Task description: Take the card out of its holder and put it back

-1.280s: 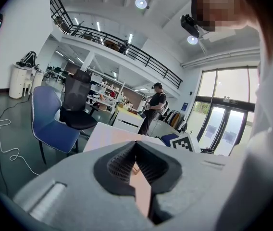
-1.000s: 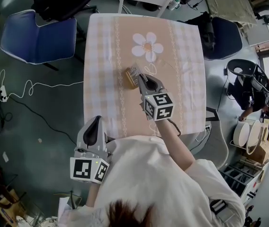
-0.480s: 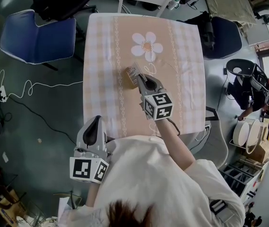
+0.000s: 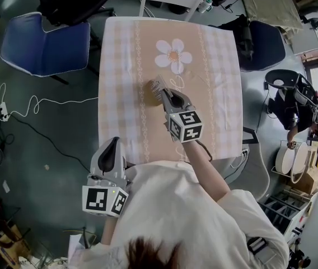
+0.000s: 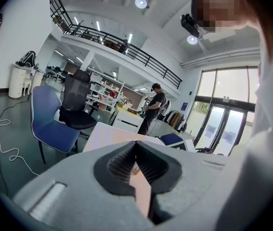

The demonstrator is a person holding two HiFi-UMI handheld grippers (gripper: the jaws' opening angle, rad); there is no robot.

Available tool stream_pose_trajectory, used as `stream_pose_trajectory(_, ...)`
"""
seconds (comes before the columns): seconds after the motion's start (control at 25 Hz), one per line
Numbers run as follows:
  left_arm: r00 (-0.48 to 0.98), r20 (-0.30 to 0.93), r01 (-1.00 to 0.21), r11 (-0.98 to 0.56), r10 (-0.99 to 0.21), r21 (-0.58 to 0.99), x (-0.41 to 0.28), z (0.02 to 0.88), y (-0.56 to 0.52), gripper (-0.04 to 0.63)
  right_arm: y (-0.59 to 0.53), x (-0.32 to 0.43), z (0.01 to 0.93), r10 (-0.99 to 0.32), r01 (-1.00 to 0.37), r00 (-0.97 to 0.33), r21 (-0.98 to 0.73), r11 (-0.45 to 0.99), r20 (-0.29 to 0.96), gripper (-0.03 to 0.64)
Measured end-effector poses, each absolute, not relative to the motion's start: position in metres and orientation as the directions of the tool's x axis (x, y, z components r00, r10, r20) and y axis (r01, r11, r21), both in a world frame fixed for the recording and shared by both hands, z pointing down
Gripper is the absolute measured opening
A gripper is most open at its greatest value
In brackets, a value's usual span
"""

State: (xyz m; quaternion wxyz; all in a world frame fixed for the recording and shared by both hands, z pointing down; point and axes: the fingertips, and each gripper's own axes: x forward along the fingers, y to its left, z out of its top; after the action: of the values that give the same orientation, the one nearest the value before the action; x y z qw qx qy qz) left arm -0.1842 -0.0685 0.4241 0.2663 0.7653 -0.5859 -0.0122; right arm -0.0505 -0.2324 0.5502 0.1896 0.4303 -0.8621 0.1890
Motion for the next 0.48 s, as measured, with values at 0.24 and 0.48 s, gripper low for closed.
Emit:
stream_pose_trajectory(0.24,0.308,0.287,-0.892,-0.171,-0.907,0.418,-0.1845,0.4229,-0.0673,0.000,-0.2319,-0.0500,0.5507,-0.674,-0.817,-0.556,-0.169,0.552,0.486,0.015)
stream_pose_trajectory(0.48,0.305,0.281,-0.894,-0.172,-0.910,0.415,-0.1853,0.4212,-0.0664,0.000,-0.2312,-0.0521,0.5472,-0.663,-0.801,-0.580,-0.181,0.571,0.474,0.036)
